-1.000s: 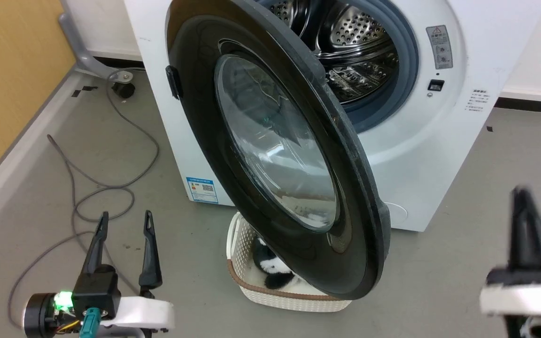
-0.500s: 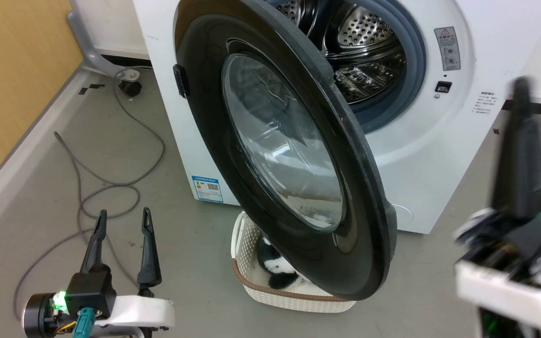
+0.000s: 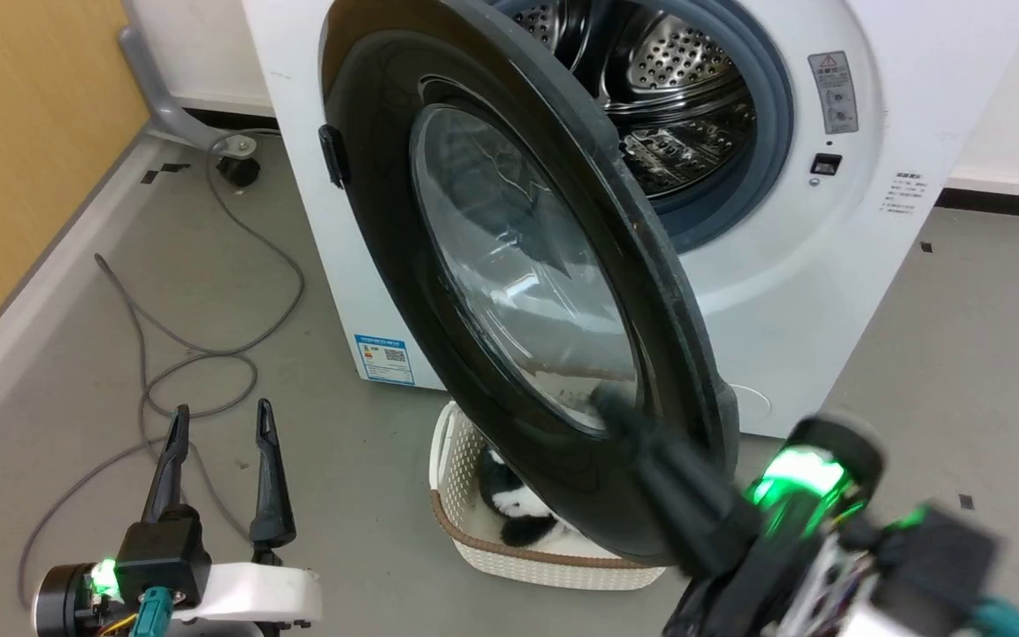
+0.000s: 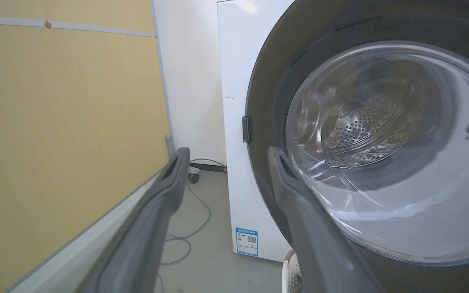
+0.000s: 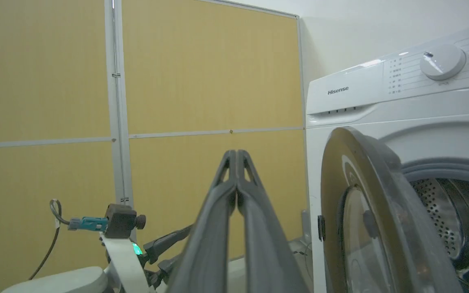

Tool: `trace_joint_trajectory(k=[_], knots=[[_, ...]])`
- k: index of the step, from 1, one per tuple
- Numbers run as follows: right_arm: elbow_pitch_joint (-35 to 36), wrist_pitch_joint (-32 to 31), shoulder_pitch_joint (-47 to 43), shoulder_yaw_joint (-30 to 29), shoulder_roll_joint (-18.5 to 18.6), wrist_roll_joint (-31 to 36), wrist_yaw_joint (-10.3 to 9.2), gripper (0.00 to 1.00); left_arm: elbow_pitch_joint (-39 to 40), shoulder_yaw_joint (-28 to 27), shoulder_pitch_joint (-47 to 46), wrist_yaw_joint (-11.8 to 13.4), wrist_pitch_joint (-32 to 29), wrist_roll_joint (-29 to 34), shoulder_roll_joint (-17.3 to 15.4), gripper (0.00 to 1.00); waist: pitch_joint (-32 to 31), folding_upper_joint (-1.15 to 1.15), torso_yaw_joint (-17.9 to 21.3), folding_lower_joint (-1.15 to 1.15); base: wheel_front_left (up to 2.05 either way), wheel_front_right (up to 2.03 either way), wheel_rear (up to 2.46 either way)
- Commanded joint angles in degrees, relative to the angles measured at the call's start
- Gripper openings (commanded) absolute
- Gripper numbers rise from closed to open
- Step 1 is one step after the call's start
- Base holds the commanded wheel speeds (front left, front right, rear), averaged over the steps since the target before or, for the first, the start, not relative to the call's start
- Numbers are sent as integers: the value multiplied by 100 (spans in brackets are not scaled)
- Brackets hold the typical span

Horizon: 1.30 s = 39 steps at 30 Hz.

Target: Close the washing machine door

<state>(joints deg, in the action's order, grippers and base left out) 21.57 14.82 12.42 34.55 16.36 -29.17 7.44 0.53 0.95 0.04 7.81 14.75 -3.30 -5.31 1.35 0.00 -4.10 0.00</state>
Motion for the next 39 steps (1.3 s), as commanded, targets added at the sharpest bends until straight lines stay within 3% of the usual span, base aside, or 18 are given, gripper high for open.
trace_joint_trajectory(k=[1,6,7,12,29,39], knots=[[-121,18,-107,110,82,87,5,0,34,-24,65,-34,25,43,21,100,9,0,19,0,0,0,0],[-724,18,-259,486,299,442,5,0,49,-69,65,-37,25,93,51,100,62,0,98,0,0,0,0],[-1106,18,-320,576,364,650,5,0,54,-85,50,-42,25,116,65,100,107,0,146,0,0,0,0],[-1717,18,-344,496,409,937,5,0,55,-90,-10,-47,25,149,88,100,197,0,200,0,0,0,0],[-2742,18,60,-994,207,1324,5,0,73,113,-346,-104,25,233,155,100,707,0,199,0,0,0,0],[-3451,18,1168,-1904,629,1413,5,0,131,394,-855,-102,25,218,200,100,1395,0,32,0,0,0,0]])
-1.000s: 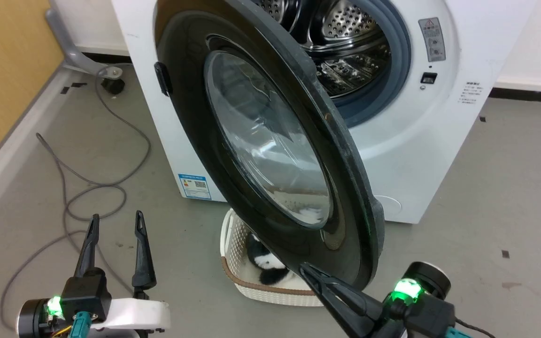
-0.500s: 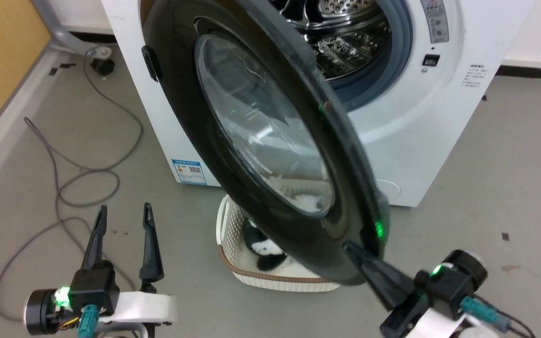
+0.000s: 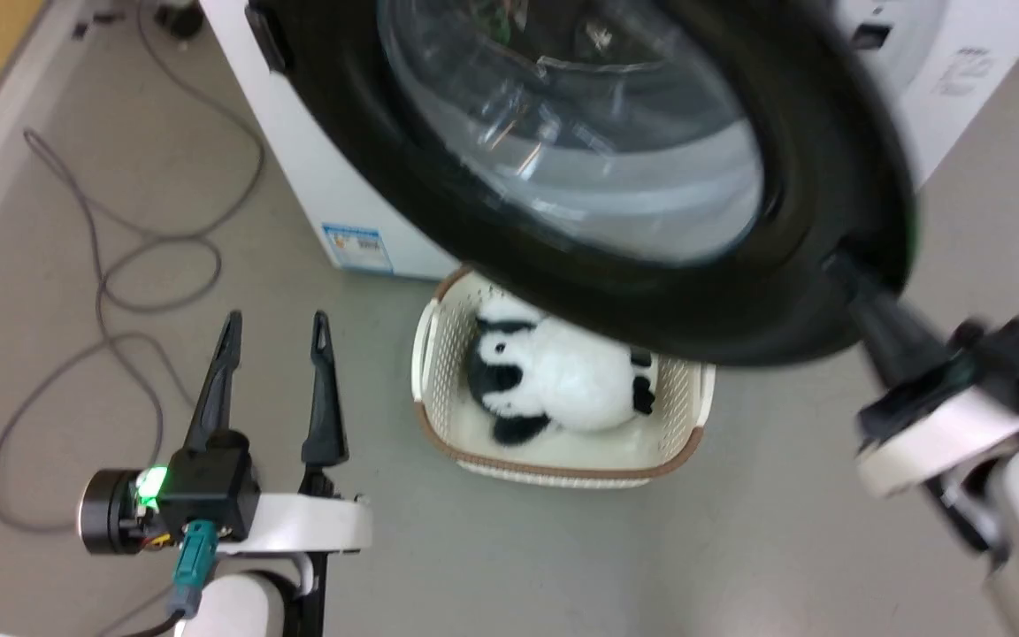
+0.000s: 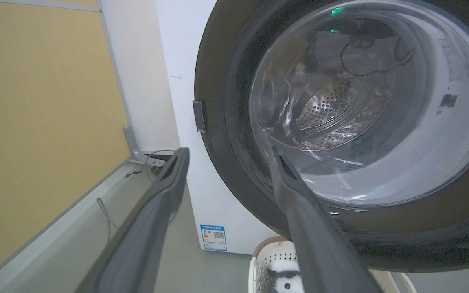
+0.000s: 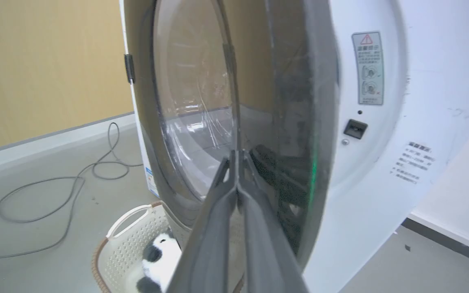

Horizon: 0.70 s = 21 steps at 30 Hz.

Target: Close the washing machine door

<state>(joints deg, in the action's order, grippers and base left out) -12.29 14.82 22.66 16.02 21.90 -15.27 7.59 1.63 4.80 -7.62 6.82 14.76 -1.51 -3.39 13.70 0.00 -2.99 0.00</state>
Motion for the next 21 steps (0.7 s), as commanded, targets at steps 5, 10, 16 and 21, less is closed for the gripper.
trace_joint_trajectory(k=[5,10,16,21], knots=[[-539,18,831,-136,362,-15,-10,0,37,92,-296,37,24,-15,26,100,468,0,-166,0,0,0,0],[-1067,18,1528,-135,562,-46,-10,0,53,147,-454,79,24,-50,37,100,711,0,-242,0,0,0,0],[-1733,18,2292,-223,640,-89,-10,0,77,201,-579,129,24,-80,44,100,922,0,-309,0,0,0,0],[-2228,18,2771,-353,612,95,-10,0,82,236,-667,146,24,-94,47,100,1045,0,-363,0,0,0,0]])
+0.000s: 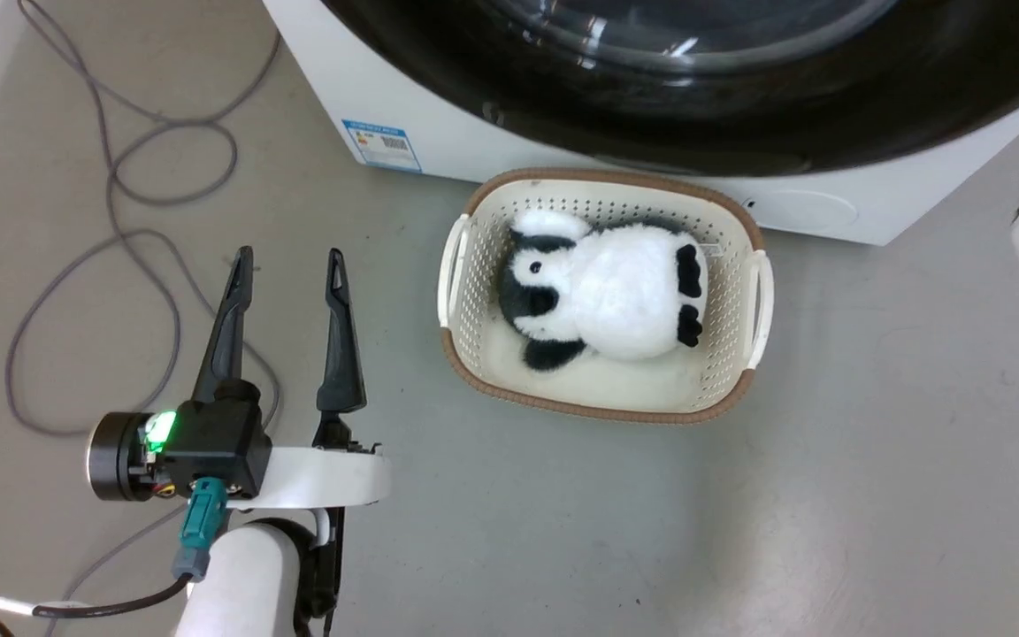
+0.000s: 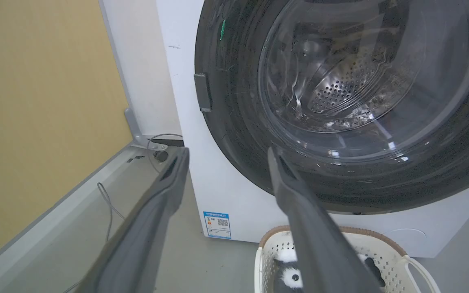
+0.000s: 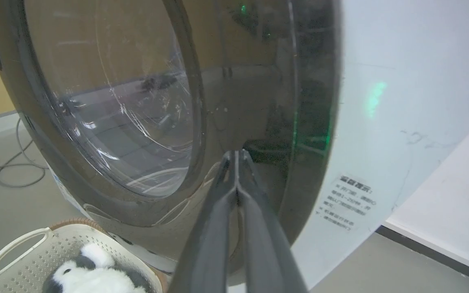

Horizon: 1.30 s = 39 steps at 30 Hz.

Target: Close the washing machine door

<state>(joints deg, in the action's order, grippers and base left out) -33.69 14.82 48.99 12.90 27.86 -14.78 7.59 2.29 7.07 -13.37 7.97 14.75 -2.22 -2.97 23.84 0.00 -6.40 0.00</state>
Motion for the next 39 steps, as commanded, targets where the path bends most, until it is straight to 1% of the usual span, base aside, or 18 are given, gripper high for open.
trace_joint_trajectory(k=[1,5,8,11,14,17,21,22,23,24,27,30,33,34,35,36,38,39], knots=[[-172,18,210,-68,1,85,-10,0,17,13,-104,34,25,-22,6,100,50,0,-29,0,0,0,0],[-460,18,421,-261,-82,313,-10,0,36,8,-132,59,25,-23,7,100,94,0,-44,0,0,0,0],[-552,18,467,-428,-214,471,-10,0,26,-26,-117,72,25,-21,8,100,72,0,-16,0,0,0,0],[-542,18,364,-540,-338,589,-10,0,-4,-67,-63,78,25,-10,8,100,-28,0,40,0,0,0,0],[-374,18,182,-692,-430,671,-10,0,-55,-107,2,75,25,3,8,100,-196,0,110,0,0,0,0],[118,18,-71,-1059,-591,685,-10,0,-126,-166,94,56,25,13,7,100,-434,0,209,0,0,0,0],[1106,18,-515,-1674,-929,898,-10,0,-208,-269,256,24,25,42,-30,100,-794,0,362,0,0,0,0],[1106,18,-515,-1674,-929,898,-10,0,-208,-269,256,24,25,42,-30,100,-794,0,362,0,0,0,0],[1377,18,-635,-1815,-1031,981,-10,0,-224,-290,296,18,25,48,-38,100,-869,0,393,0,0,0,0],[1897,18,-873,-2072,-1262,1083,-10,0,-253,-327,368,7,25,62,-54,100,-1019,0,449,0,0,0,0],[2524,18,-1304,-2348,-1632,1154,-10,0,-306,-379,485,-8,25,69,-72,100,-1245,0,517,0,0,0,0],[2910,18,-1801,-2268,-1934,1242,-10,0,-344,-429,633,-9,25,77,-80,100,-1454,0,586,0,0,0,0],[3077,18,-2295,-2123,-2160,1242,-10,0,-380,-443,780,-8,25,95,-78,100,-1641,0,630,0,0,0,0],[3081,18,-2453,-2055,-2216,1224,-10,2,-391,-444,834,-7,25,101,-77,100,-1707,0,646,0,0,0,0],[3069,18,-2607,-1977,-2263,1198,-10,35,-404,-442,889,-6,25,106,-76,100,-1773,0,659,0,0,0,0],[3070,18,-2753,-1915,-2305,1183,-10,100,-417,-442,945,-5,25,111,-76,100,-1846,0,674,0,0,0,0],[3056,18,-3043,-1810,-2378,1157,-10,100,-434,-423,1041,1,25,154,-89,100,-1968,0,688,0,0,0,0],[3056,18,-3043,-1810,-2378,1157,-10,100,-434,-423,1041,1,25,154,-89,100,-1968,0,688,0,0,0,0]])
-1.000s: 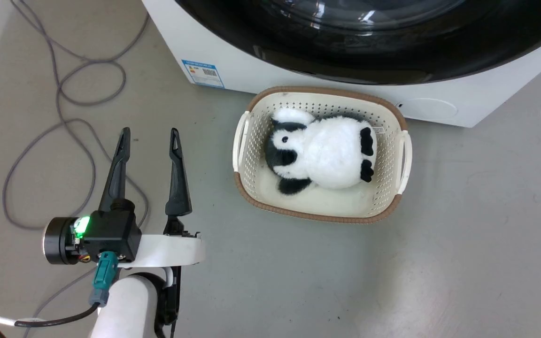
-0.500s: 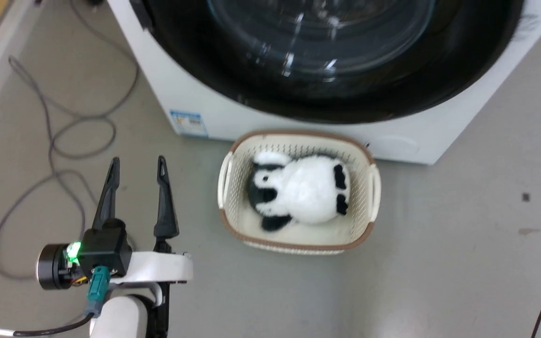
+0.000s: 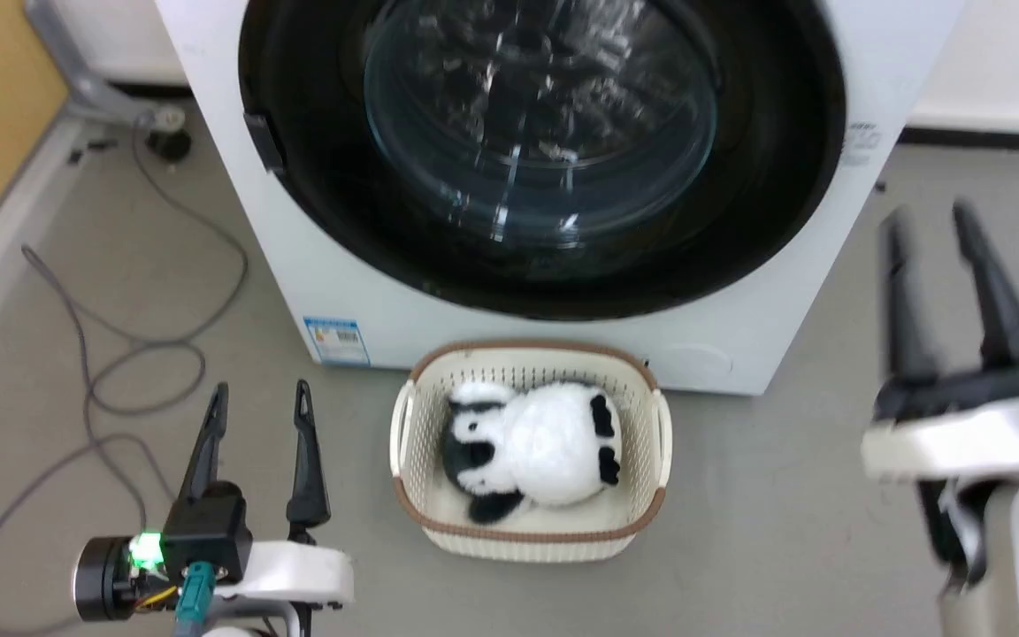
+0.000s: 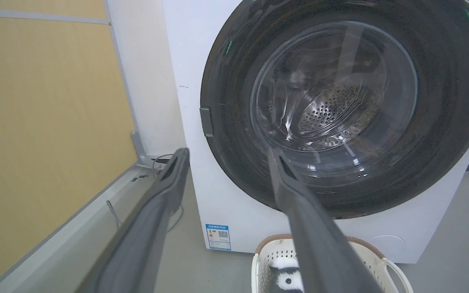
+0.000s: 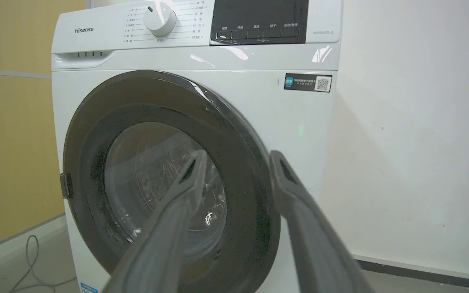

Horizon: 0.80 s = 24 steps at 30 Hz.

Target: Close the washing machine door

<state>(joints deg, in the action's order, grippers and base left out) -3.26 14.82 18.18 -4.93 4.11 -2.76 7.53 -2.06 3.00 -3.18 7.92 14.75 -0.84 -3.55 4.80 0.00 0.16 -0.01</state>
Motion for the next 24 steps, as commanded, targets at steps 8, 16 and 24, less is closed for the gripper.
trace_joint_trajectory(k=[8,16,24], knots=[[-118,18,-1018,77,-119,-203,-4,100,-22,25,338,28,25,23,-40,100,-393,0,48,1,0,0,0],[-264,18,-1563,140,-122,-571,-4,100,-58,65,443,13,25,-2,-30,100,-465,0,10,1,0,0,0],[-244,-23,-1592,147,-92,-573,0,0,-64,57,377,-10,-25,10,-7,0,-482,0,-9,1,0,0,0]])
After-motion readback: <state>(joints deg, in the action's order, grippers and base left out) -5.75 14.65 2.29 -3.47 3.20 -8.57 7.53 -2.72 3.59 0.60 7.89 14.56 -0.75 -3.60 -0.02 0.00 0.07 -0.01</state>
